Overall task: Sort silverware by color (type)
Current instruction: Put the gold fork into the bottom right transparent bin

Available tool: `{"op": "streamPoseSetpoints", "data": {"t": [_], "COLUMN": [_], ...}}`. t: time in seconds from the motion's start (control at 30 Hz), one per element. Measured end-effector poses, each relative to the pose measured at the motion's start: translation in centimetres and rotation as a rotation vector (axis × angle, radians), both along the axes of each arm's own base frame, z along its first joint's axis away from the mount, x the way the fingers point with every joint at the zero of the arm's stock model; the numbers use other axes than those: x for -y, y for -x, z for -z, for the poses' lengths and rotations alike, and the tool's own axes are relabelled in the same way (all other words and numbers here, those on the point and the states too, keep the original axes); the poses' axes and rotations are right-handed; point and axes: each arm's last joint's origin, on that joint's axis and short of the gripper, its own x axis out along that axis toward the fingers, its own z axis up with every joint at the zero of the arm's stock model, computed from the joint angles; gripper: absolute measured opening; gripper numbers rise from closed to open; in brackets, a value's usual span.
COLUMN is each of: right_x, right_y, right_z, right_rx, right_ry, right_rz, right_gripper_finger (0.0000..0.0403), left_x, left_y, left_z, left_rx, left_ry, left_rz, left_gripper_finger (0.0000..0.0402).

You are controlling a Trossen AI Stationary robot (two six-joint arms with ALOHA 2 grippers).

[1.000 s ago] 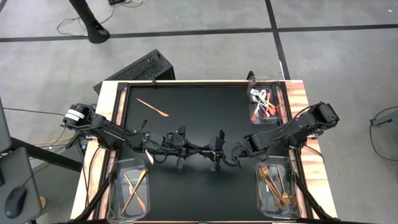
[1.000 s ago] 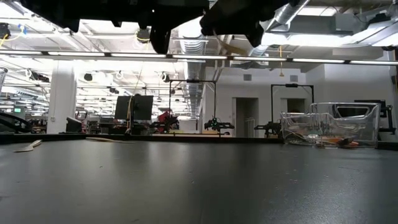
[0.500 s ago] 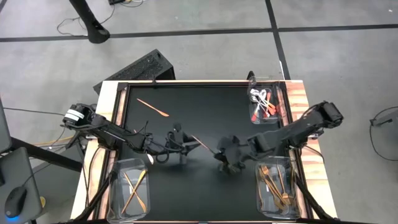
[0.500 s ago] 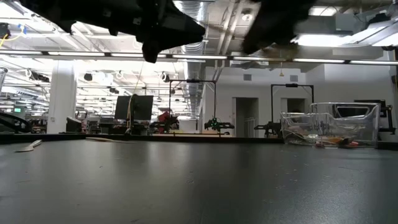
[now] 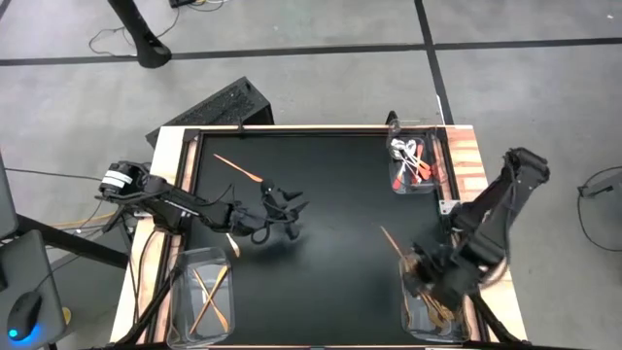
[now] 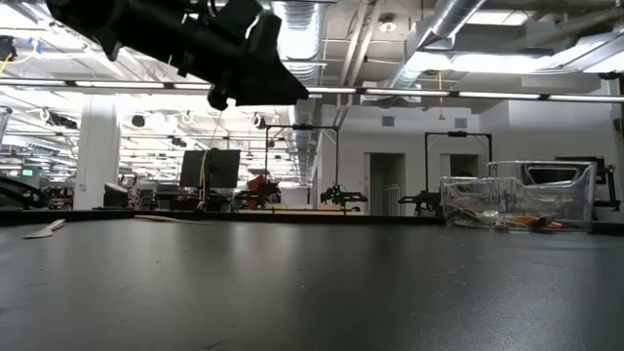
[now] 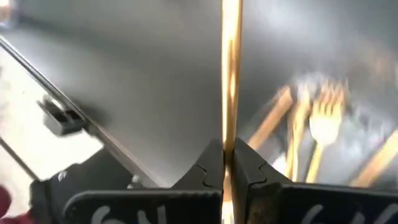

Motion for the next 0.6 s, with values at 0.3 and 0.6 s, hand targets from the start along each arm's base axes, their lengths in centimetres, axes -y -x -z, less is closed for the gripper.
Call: {"op": "streamPoseSetpoints", "data": {"t": [0.3, 0.6], "right_x": [-4.5, -6.4], "right_y": [6.4, 6.2], "right_z": [1.1, 4.1], "right_rx": [-0.11, -0.333], "right_ry": [-0.084, -0.006], "right_rz": [-0.035, -0.041], "right_gripper_finger": [0.0014, 0.0033], "left_x": [-2.0, -3.5], "left_y": [-0.3, -0.4], "left_z": [0.1, -0.1], "left_rx": [0.003, 0.068], "left_ry": [0.037, 0.101], "left_rz": [-0.011, -0.073], "left_gripper_finger": [0.0143, 0.0144]}}
